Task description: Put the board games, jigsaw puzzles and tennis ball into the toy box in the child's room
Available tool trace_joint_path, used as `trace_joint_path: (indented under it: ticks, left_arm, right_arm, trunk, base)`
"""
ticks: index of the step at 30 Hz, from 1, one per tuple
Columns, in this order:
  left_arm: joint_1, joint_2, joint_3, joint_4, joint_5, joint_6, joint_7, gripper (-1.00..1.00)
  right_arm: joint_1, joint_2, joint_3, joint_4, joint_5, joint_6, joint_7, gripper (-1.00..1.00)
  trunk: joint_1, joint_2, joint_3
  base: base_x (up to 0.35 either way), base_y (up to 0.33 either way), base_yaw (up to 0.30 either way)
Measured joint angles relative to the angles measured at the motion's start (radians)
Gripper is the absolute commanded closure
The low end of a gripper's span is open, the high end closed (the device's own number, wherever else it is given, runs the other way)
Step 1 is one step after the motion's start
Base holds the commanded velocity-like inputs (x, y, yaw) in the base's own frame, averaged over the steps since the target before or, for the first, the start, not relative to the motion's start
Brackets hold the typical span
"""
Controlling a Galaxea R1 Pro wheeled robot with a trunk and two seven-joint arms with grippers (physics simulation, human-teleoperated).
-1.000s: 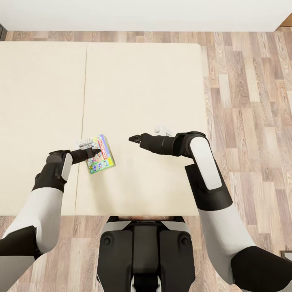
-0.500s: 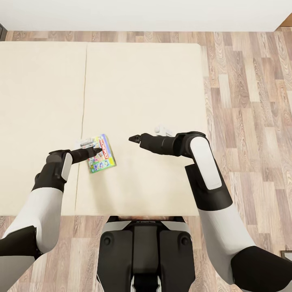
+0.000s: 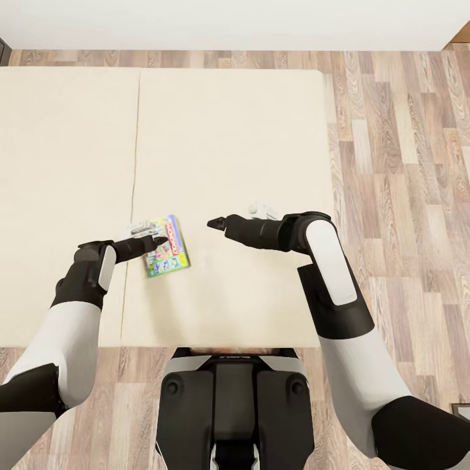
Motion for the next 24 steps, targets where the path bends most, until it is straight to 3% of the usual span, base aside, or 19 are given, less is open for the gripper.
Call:
trace_joint_path:
  ticks: [17, 24]
  left_arm:
    - [-0.015, -0.021, 0.000, 0.000, 0.005, 0.001, -0.028, -1.00]
    - [-0.024, -0.023, 0.000, 0.000, 0.005, 0.006, -0.117, -1.00]
  right_arm:
    - [0.002, 0.000, 0.000, 0.000, 0.000, 0.000, 0.000, -1.00]
    - [0.003, 0.000, 0.000, 0.000, 0.000, 0.001, 0.000, -1.00]
  trunk:
    - [0.000, 0.000, 0.000]
    - [0.000, 0.000, 0.000]
  base:
    - [0.000, 0.000, 0.000]
    - [0.000, 0.000, 0.000]
